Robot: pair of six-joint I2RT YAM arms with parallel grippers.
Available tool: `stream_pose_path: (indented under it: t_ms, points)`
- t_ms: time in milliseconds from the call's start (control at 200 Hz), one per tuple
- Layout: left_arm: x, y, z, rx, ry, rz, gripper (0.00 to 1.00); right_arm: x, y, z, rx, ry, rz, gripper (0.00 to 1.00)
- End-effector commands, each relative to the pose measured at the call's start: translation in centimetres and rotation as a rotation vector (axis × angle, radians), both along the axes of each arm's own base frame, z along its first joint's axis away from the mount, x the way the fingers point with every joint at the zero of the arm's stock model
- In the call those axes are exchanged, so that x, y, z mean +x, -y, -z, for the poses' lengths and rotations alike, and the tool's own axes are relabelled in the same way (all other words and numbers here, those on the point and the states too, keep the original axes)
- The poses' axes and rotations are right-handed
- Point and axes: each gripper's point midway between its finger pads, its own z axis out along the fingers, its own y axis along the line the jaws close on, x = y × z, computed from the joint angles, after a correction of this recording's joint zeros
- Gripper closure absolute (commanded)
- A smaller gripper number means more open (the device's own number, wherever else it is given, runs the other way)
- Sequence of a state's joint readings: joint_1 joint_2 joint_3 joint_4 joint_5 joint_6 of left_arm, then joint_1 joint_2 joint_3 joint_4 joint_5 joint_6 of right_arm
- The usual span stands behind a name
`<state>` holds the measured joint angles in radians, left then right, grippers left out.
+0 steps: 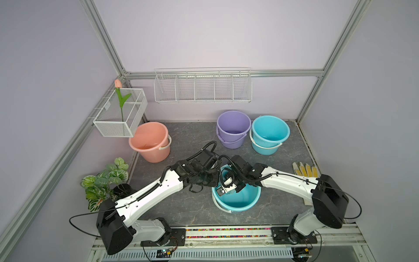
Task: Wipe the inside of the bucket with a cloth
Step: Wipe the dirt from the inside of the bucket.
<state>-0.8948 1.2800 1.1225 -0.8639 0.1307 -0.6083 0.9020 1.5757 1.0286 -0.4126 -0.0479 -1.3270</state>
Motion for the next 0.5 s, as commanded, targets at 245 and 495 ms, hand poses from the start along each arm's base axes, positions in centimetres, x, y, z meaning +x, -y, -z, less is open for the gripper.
stream_pose_path:
  t_ms: [245,495]
  points:
    - [-1.0,-0.9,-1.6,-0.004,0.043,0.025,1.00,-0.1,4.2,0.3,-0.199,0.022,0.082,0.93]
    - [-0.7,-1.3,-1.8,0.009,0.067,0.009,1.00,-5.0,5.5,0.6,-0.255,-0.178,0.070,0.93]
